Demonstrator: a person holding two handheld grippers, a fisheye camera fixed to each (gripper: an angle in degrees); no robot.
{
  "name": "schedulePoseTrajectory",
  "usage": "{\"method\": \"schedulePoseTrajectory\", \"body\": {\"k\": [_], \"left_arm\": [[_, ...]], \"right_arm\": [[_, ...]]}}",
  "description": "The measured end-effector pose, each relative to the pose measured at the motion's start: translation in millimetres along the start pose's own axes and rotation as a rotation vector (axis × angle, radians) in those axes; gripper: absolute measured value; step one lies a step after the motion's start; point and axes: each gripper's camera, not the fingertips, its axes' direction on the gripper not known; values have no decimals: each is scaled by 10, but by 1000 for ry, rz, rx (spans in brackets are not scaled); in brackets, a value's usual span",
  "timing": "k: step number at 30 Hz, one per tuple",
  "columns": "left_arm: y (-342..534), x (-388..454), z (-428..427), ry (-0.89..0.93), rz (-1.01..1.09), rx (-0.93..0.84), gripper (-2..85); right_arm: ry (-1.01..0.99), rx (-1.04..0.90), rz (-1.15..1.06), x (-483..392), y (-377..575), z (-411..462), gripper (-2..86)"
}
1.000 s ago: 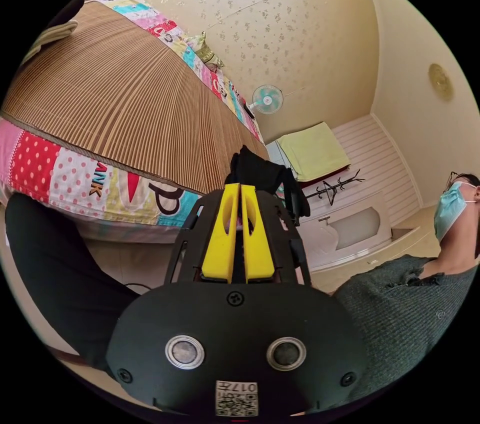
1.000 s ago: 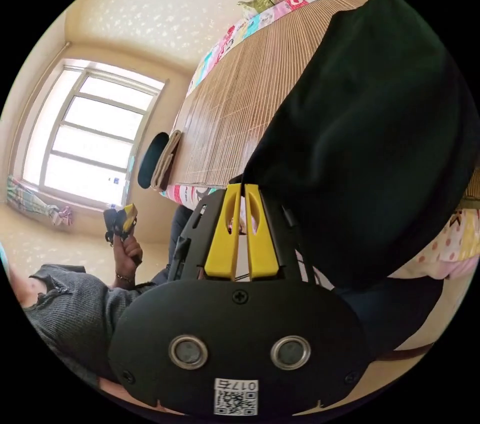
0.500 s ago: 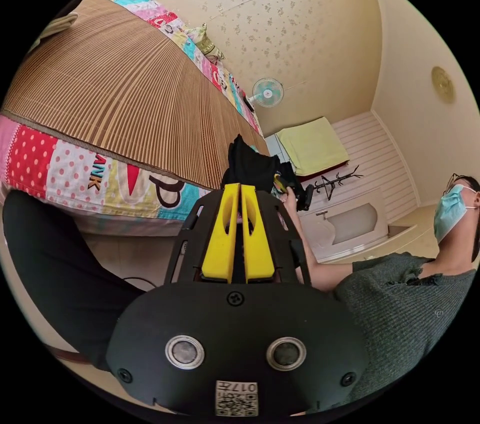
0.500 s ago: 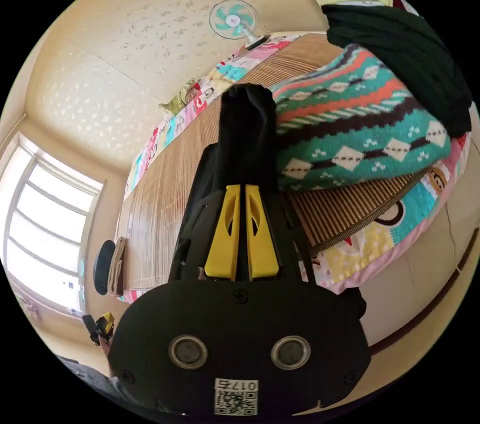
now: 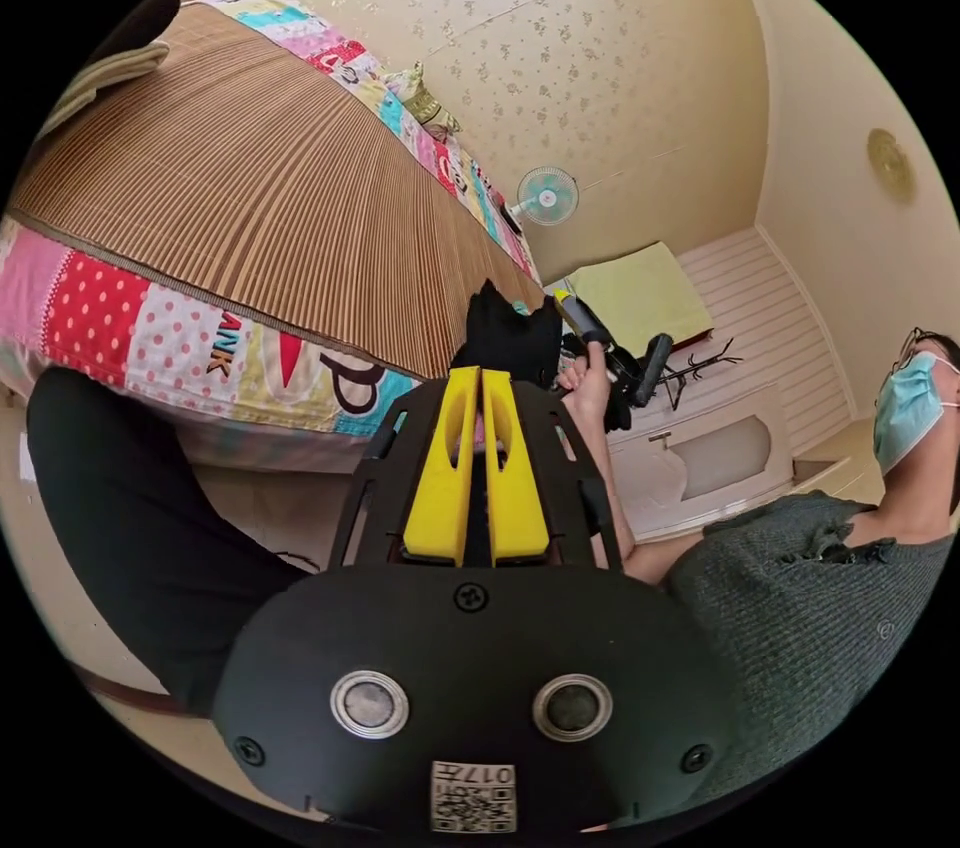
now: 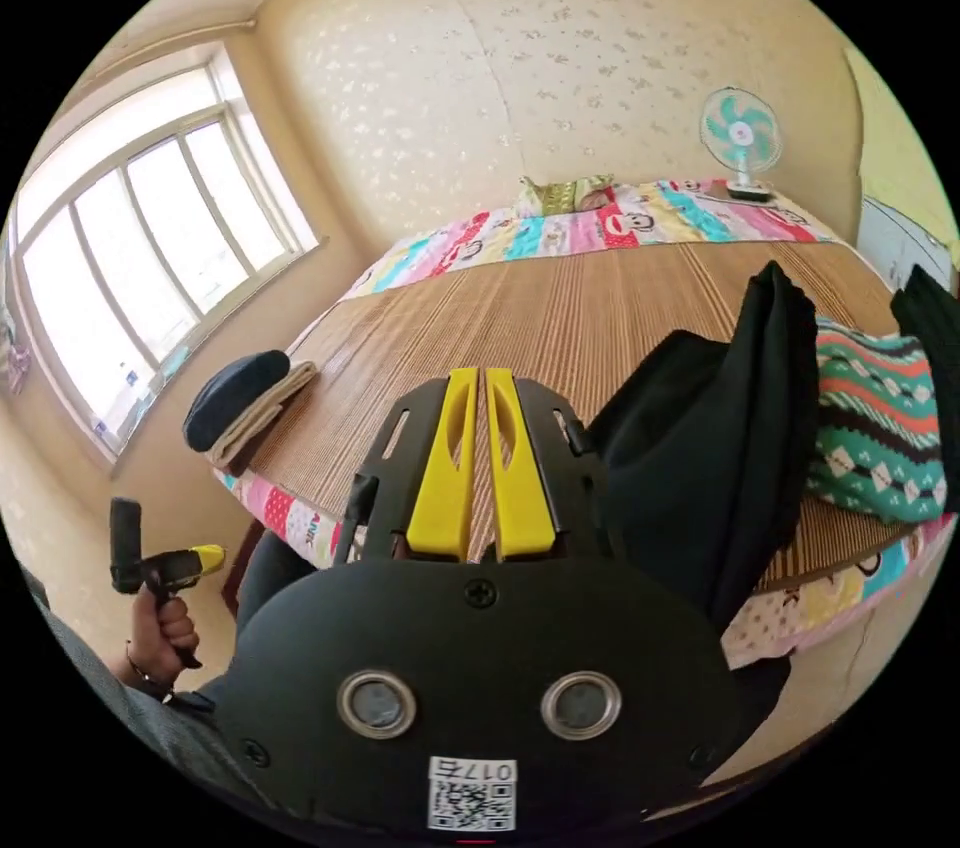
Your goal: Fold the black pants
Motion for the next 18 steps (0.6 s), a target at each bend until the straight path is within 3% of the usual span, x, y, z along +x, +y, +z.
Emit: {"method": "schedulePoseTrajectory", "body": {"k": [3, 6, 11, 13, 15, 18], "left_arm": [[49, -315, -76, -29, -57, -18, -10], [13, -575, -83, -16, -115, -17, -10], [-210, -581, 146, 48, -96, -17, -10], [-279, -518, 281, 85, -82, -35, -10], [-344, -413, 409, 110, -52, -67, -10], [-381, -206, 503, 98, 25, -92, -10]], "right_arm": [[230, 198, 216, 838, 176, -601, 80], [365, 162, 410, 1708, 365, -850, 104], [98, 27, 566, 2763, 766, -528, 123], [44, -32, 586, 2897, 741, -222, 85], [-73, -32, 613, 2823, 590, -79, 50], [-135, 68, 428, 2023, 99, -124, 36]]}}
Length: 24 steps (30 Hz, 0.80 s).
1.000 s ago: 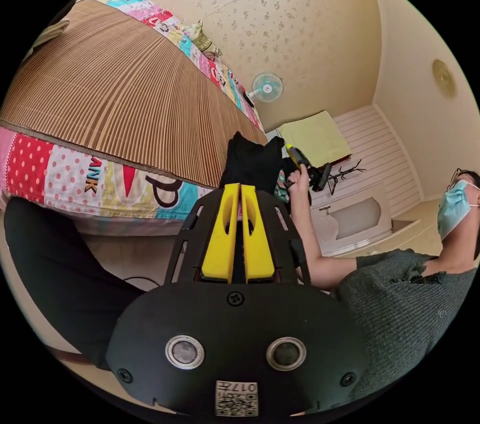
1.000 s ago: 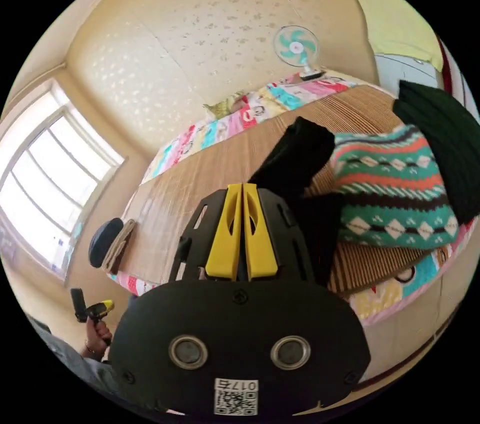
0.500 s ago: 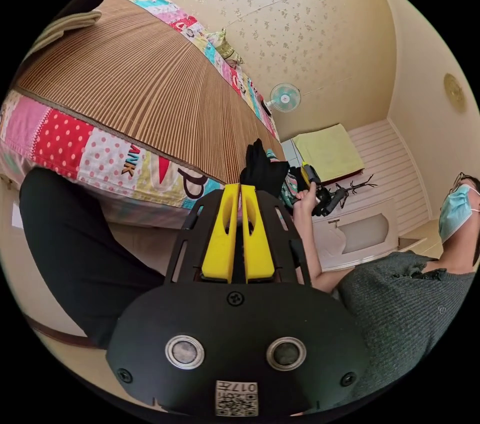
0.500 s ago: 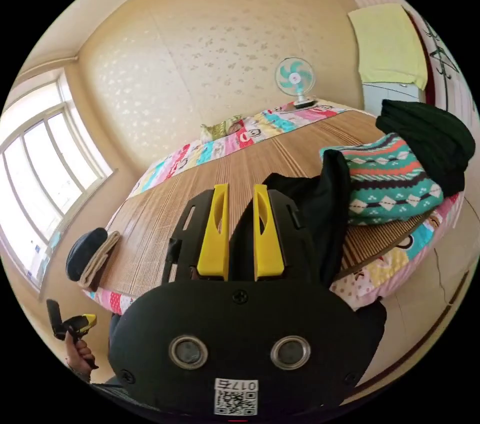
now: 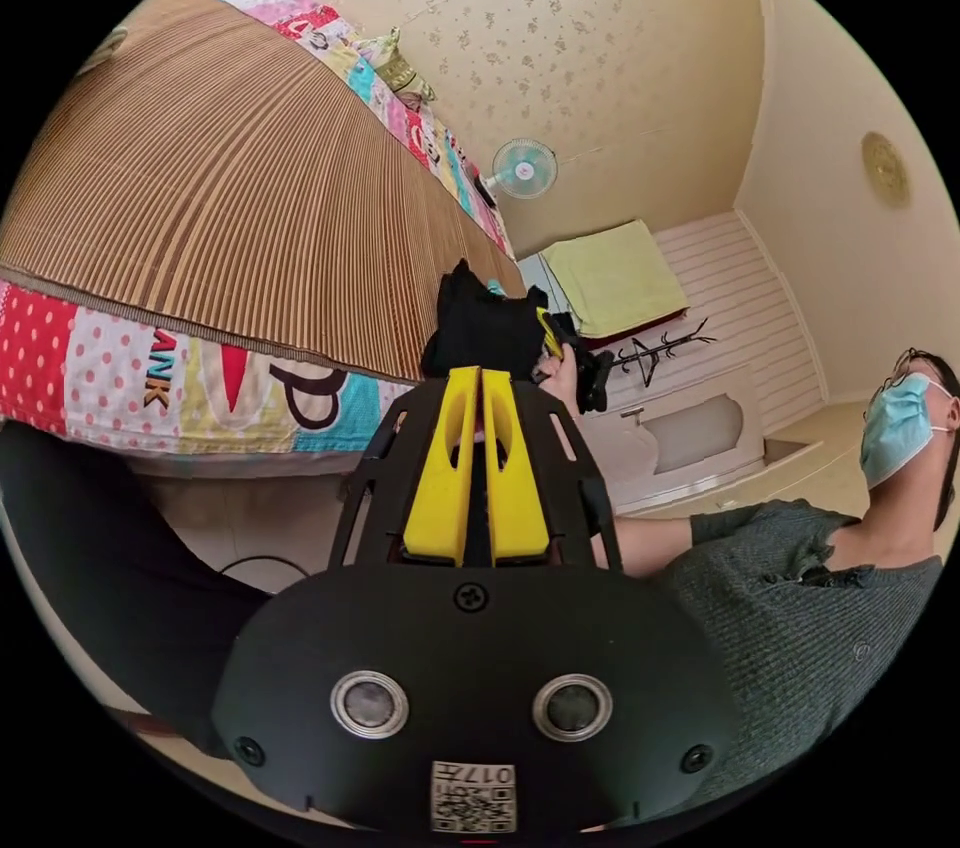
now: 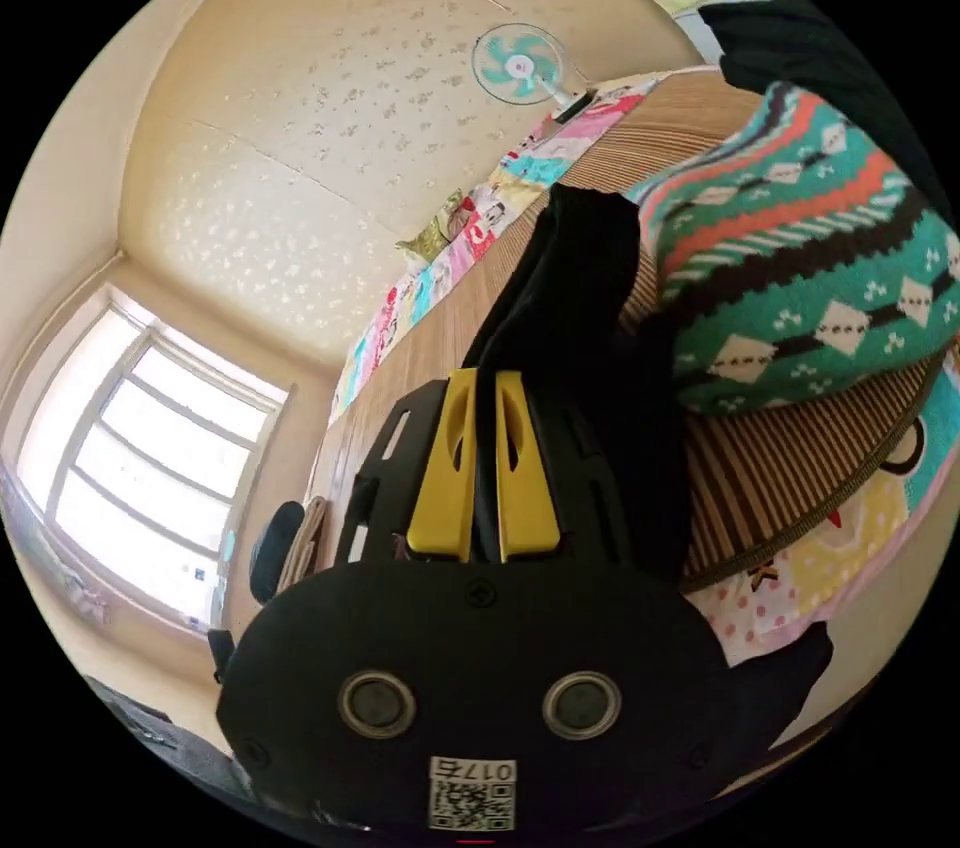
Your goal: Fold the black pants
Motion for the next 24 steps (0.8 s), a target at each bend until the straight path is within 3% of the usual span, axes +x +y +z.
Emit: {"method": "schedulePoseTrajectory", "body": {"k": [4, 8, 10, 12, 16, 21, 24], "left_arm": [[47, 67, 45, -31, 32, -7, -9], [103, -59, 21, -31, -5, -8, -6], [112, -106, -39, -20, -15, 3, 1], [90, -120, -69, -32, 6, -12, 22], [-191, -99, 130, -205, 79, -152, 88], [-934, 10, 747, -376, 218, -237, 163], [-1366, -133, 1524, -499, 250, -398, 180]], "right_arm": [[-177, -140, -341, -1521, 399, 543, 29], [-260, -446, -514, -2141, 1342, 1223, 22], [-261, -614, -531, -2048, 1916, 1517, 15], [-266, -642, -441, -1770, 2116, 1523, 11], [-353, -559, -267, -1043, 2099, 1177, 6], [-245, -528, -201, -520, 1886, 800, 5], [-223, -497, -189, -400, 1831, 604, 4]]}}
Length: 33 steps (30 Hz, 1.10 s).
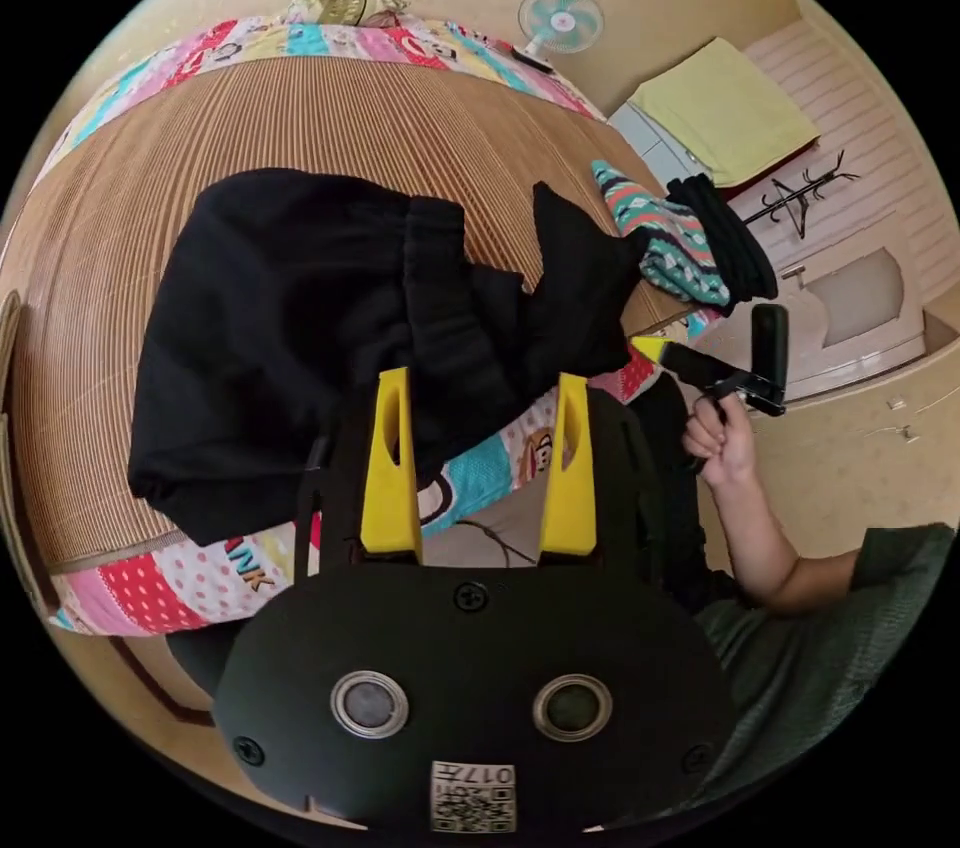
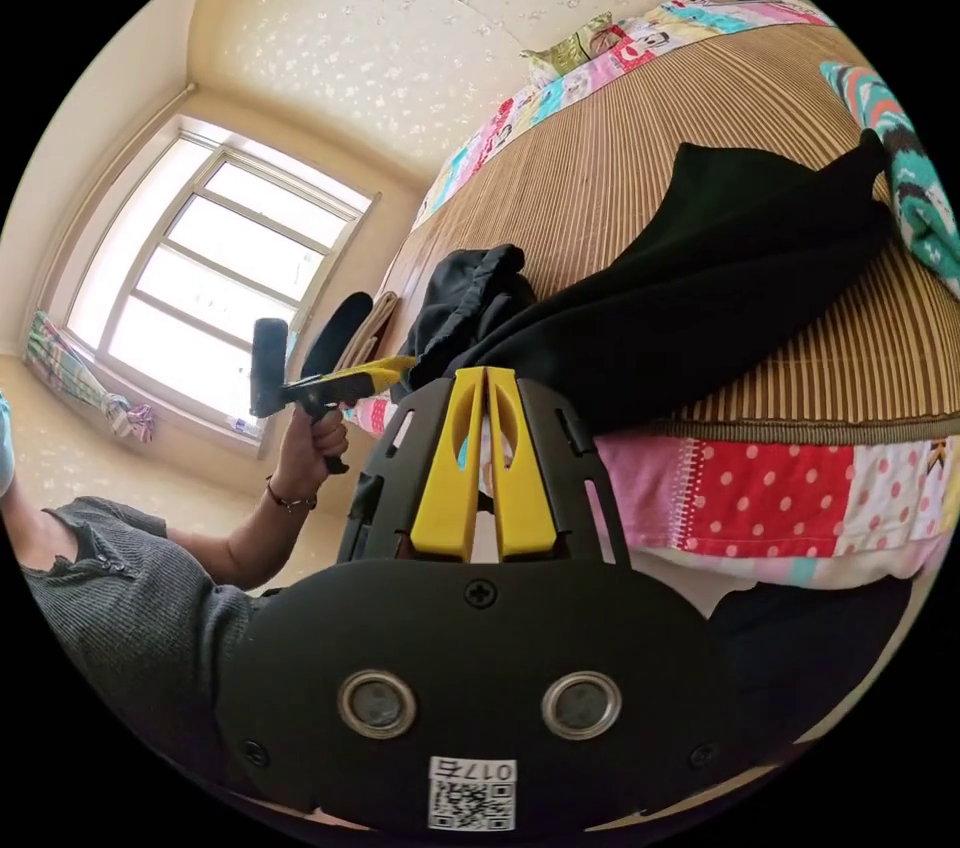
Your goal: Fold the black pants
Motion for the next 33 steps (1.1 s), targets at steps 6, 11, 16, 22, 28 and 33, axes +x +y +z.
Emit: {"method": "schedulePoseTrajectory", "body": {"k": [6, 11, 16, 22, 28, 33], "left_arm": [[-471, -736, 49, 208, -125, -33, 96], [248, -1983, -2020, 443, -208, 604, 71], [1633, -2911, -3322, 245, -477, 958, 75], [3135, -3770, -3192, 282, -808, 1096, 88], [2673, -3512, -2432, 234, -703, 654, 100], [2290, -3252, -2194, 249, -608, 588, 101]], "right_arm": [[-16, 27, 33, 72, 61, -157, 7], [42, 16, 32, 170, 15, -269, 16], [163, 89, 44, 202, -156, -406, 66], [268, 56, 48, 175, -579, -258, 108], [481, -241, 67, 421, -1121, 237, 40], [234, -52, 0, 204, -1306, -738, 14]]}}
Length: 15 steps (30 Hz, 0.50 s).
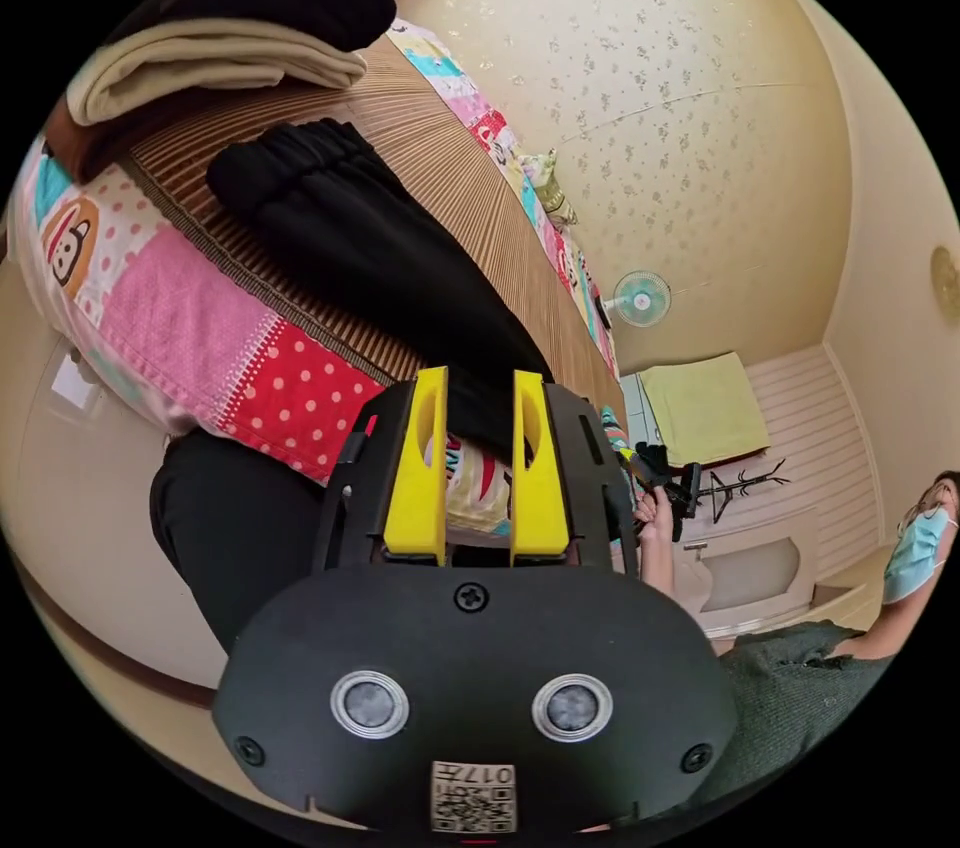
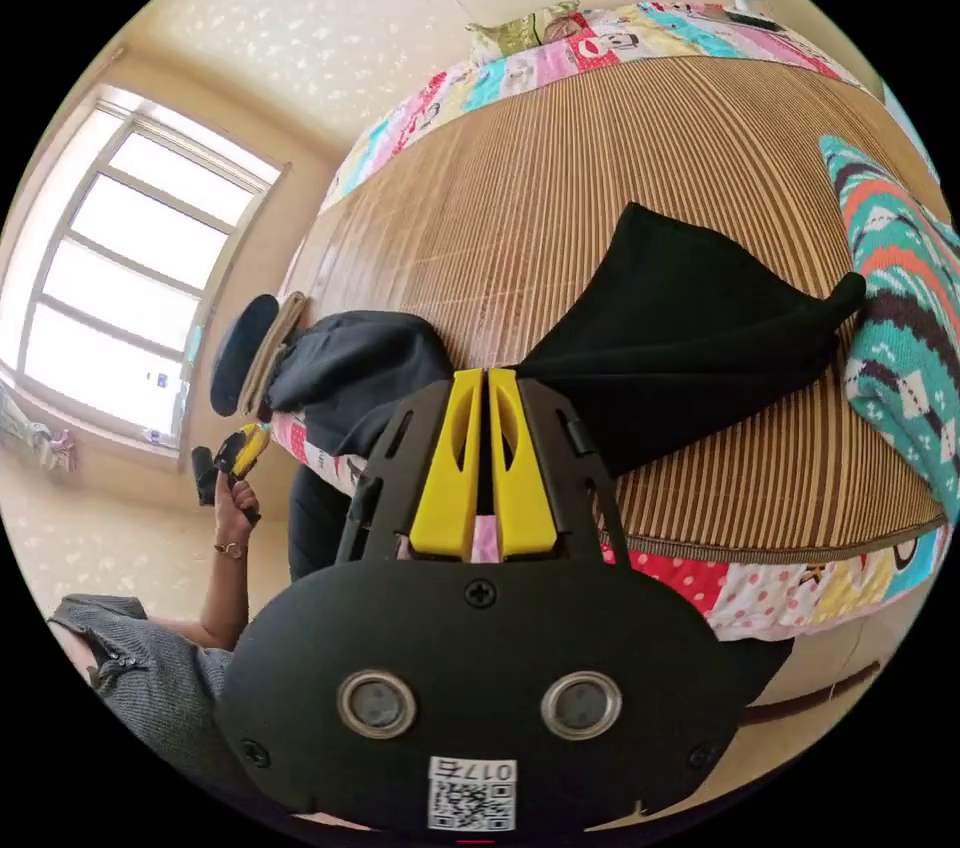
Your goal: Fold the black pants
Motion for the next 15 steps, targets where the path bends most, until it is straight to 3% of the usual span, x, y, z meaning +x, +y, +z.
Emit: {"method": "schedulePoseTrajectory", "body": {"k": [2, 3, 4, 6, 8, 9, 12, 15], "left_arm": [[-16, 115, 34, -5, 25, 19, 101], [-20, 146, 32, -11, 33, 25, 101], [-28, 207, 24, -22, 48, 36, 101], [-40, 297, 35, -26, 73, 41, 106], [-52, 419, 169, -39, 112, 9, 113], [-56, 445, 223, -49, 117, -4, 114], [-91, 670, 530, -85, 167, -51, 124], [-312, 1060, 889, -126, 268, -91, 129]], "right_arm": [[-153, 147, -57, -13, 123, -648, 8], [-320, 313, -148, -13, 308, -1161, 6], [-607, 543, -293, 93, 580, -1714, 5], [-889, 802, -339, 472, 919, -2333, 5], [-815, 893, -253, 796, 1159, -2740, 4], [-651, 893, -174, 931, 1274, -2891, 4], [-360, 692, 31, 1177, 1287, -2796, 7], [-265, 408, 123, 1308, 1143, -2224, 14]]}}
